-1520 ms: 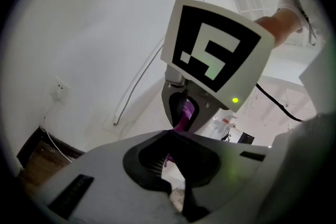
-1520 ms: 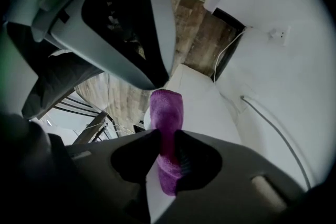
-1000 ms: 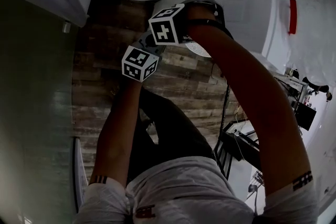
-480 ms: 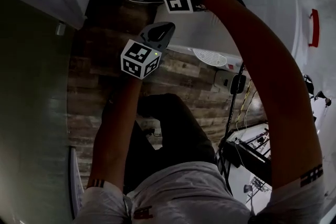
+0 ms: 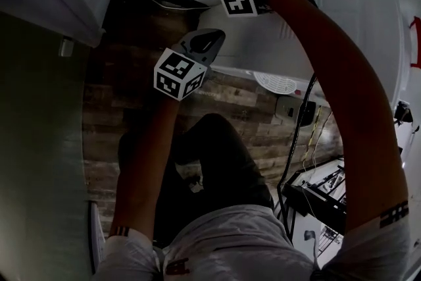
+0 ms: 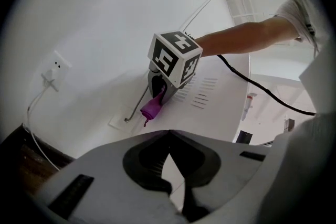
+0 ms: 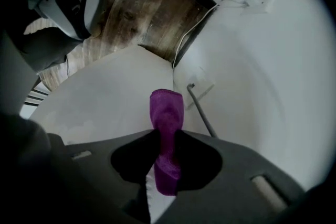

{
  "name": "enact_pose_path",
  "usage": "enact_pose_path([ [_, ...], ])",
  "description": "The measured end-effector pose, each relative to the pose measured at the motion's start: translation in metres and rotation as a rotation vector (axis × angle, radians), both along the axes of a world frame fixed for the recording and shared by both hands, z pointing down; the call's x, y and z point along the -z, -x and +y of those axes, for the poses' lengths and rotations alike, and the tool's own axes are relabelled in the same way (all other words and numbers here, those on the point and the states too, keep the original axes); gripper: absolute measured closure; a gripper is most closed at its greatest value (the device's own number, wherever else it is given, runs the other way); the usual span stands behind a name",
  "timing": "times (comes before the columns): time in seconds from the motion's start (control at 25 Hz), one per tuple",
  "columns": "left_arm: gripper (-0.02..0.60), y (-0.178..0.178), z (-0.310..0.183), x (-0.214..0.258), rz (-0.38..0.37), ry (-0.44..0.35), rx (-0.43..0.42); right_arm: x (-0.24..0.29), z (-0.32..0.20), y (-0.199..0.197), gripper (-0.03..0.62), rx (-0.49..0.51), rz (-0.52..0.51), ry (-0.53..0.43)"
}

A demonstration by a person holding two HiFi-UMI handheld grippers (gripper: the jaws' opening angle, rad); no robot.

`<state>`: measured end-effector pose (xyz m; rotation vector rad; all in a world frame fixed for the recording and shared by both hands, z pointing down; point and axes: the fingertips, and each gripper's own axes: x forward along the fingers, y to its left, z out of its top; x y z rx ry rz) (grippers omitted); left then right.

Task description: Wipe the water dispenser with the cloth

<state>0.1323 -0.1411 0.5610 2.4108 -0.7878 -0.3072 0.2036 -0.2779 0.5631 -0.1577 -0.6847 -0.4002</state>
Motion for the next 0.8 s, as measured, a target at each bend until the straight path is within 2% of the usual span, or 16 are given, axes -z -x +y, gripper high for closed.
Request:
enact_pose_path([
  [0.32, 0.583, -0.011, -0.007, -0.023, 0.011, -0.021, -0.013, -0.028, -0.003, -0.012, 0.502, -0.007, 0.024, 0.021],
  [0.8, 0.583, -0.025, -0.009, -0.036, 0.047, -0.066, -0.051, -0.026, 0.005, -0.027, 0.502, -0.063, 0.062, 0.049],
])
